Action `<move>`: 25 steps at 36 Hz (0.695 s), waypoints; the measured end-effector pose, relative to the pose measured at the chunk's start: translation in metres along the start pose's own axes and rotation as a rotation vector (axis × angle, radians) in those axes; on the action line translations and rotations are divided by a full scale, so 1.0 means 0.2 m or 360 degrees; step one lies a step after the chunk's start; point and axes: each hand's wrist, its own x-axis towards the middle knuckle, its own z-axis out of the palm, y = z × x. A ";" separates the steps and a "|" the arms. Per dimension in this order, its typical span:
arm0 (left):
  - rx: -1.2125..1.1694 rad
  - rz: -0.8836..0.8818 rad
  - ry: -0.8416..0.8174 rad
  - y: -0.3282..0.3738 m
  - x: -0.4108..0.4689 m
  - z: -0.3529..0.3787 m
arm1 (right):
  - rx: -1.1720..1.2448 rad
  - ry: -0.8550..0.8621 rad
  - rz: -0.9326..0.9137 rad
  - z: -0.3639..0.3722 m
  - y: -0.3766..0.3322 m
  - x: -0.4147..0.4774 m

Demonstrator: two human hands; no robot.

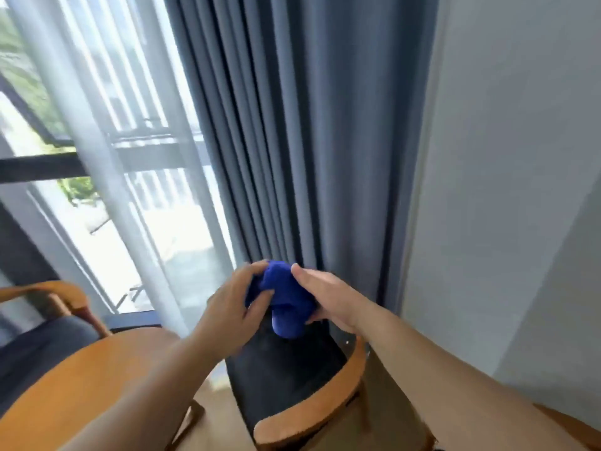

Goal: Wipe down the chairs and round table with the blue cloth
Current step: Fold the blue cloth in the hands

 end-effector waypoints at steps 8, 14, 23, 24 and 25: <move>0.0363 -0.0553 0.0486 -0.22 -0.65 -0.88 | -0.0864 -0.0541 -0.0437 1.01 -0.07 0.25; 0.0116 -0.0933 0.0550 -0.30 -1.29 -1.54 | -0.1066 -0.0869 -0.0663 1.96 -0.05 0.32; 0.0080 -0.1361 0.0949 -0.36 -2.19 -2.30 | -0.1097 -0.1534 -0.0838 3.18 -0.06 0.22; 0.0107 -0.1414 0.1020 -0.37 -2.26 -2.36 | -0.1107 -0.1593 -0.0851 3.29 -0.08 0.21; 0.0151 -0.1473 0.1094 -0.39 -2.36 -2.42 | -0.1117 -0.1643 -0.0872 3.42 -0.07 0.21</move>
